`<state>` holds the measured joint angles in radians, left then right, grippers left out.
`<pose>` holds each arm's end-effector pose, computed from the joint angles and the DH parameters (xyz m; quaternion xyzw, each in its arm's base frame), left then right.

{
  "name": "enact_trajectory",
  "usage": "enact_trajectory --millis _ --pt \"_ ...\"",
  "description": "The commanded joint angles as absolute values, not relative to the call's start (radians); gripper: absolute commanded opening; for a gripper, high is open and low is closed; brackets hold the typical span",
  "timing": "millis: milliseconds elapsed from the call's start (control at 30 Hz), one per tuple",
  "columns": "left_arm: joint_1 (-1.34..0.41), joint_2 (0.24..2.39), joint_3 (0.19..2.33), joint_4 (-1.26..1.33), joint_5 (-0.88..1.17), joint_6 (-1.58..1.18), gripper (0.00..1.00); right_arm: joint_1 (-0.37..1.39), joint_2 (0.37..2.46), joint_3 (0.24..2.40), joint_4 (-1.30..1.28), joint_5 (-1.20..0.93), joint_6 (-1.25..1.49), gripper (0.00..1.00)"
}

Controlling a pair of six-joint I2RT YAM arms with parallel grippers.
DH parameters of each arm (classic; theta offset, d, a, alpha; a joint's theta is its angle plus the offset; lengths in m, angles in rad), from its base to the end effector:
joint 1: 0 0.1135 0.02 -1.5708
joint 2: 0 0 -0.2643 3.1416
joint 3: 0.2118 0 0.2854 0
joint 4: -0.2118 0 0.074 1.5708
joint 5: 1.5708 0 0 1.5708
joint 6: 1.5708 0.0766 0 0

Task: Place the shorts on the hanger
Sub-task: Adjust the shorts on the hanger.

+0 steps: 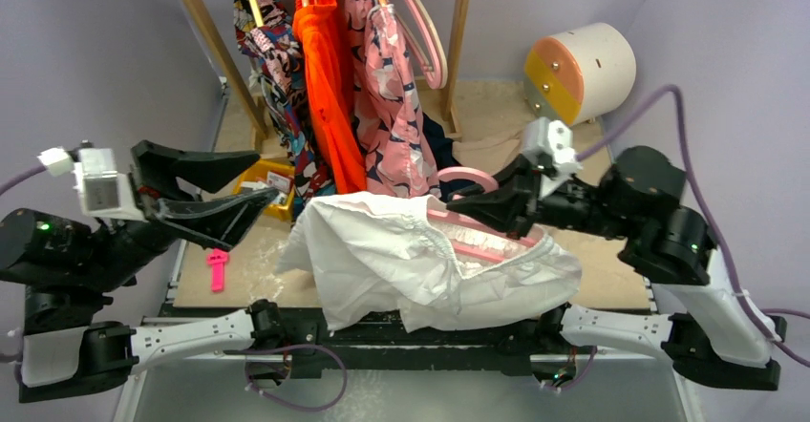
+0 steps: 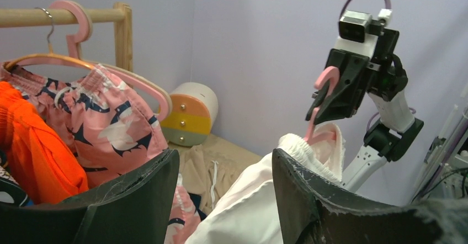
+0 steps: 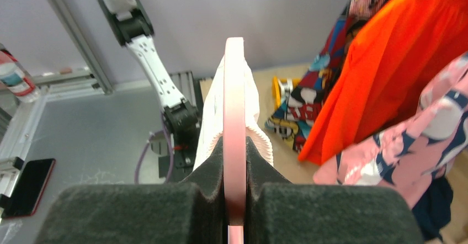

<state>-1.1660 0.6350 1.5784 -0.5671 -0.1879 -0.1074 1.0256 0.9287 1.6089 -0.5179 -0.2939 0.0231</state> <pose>0.0373 -0.0507 0.5862 0.2158 0.5224 -0.4470 0.6933 0.0776 0.1708 0.5711 -0.4056 0.5081 0.4595 0.6051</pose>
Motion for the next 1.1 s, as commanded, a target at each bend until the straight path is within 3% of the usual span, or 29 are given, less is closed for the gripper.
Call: enact_trajectory --millis 0,400,1067 --pt "-1.166 0.704 1.529 -0.599 -0.114 -0.089 0.61 1.025 0.942 1.601 -0.520 -0.216 0.032 0.00" --pt "-1.166 0.832 1.426 -0.612 0.030 -0.087 0.57 1.025 0.932 1.526 -0.483 -0.231 0.035 0.00" --pt "-1.166 0.882 1.359 -0.594 0.007 -0.034 0.47 1.026 0.920 1.543 -0.460 -0.300 0.044 0.00"
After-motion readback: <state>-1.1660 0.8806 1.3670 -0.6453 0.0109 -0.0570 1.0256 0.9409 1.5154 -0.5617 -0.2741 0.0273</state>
